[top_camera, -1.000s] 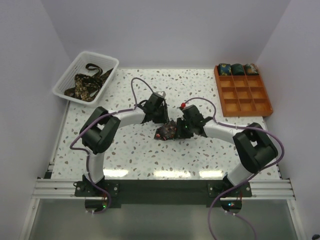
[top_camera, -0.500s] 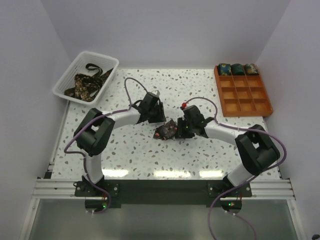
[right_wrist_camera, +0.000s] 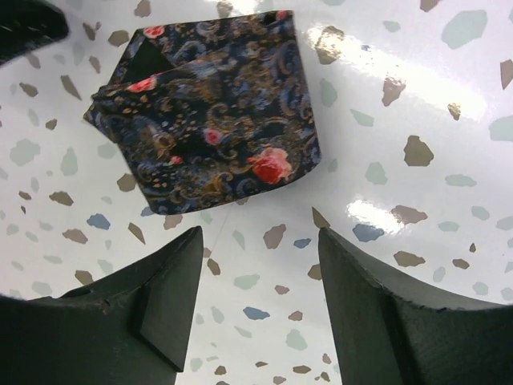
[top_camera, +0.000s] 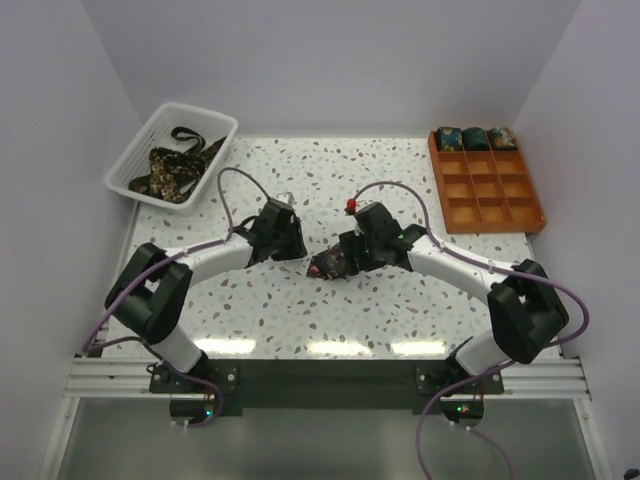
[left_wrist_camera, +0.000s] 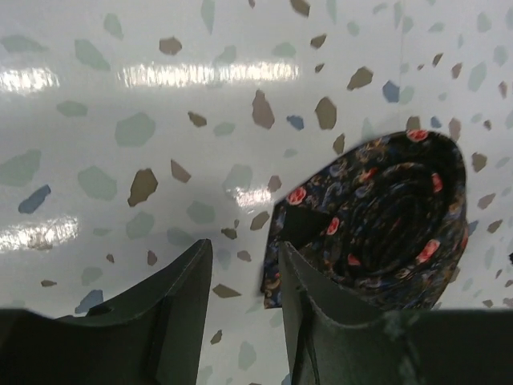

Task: Roll the ties
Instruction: Roll the tie

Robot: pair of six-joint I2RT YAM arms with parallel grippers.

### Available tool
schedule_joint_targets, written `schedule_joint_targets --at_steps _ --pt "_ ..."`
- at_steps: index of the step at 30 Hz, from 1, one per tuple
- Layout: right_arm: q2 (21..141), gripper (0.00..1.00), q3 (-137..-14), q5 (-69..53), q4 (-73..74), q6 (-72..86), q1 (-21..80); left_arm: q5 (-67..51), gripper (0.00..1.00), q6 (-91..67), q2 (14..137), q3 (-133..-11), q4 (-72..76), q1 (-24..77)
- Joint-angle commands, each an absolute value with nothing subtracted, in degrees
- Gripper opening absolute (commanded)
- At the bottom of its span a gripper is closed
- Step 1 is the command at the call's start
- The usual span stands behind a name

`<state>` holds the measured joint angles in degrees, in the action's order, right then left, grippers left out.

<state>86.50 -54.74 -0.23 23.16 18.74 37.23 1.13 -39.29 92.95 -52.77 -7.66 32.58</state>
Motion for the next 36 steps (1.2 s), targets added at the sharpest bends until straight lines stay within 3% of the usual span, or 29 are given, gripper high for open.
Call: schedule_joint_targets --at_steps 1,17,23,32,36 --pt "86.04 0.64 -58.53 5.53 26.1 15.12 40.07 3.59 0.43 -36.83 92.99 -51.15 -8.0 34.54" --pt "89.64 0.68 -61.79 11.95 24.61 13.27 47.37 9.67 0.38 -37.52 100.72 -55.28 -7.91 40.95" --pt "92.02 0.77 -62.14 14.32 22.68 14.15 49.04 10.98 0.36 -40.25 100.28 -53.0 -8.53 41.31" --pt "95.36 0.85 -61.53 19.07 18.99 16.79 49.83 11.42 0.27 -43.15 100.72 -50.19 -8.17 42.01" --pt "95.89 0.85 -61.0 20.47 18.11 18.1 49.83 12.04 0.17 -44.21 101.6 -49.31 -8.61 42.54"
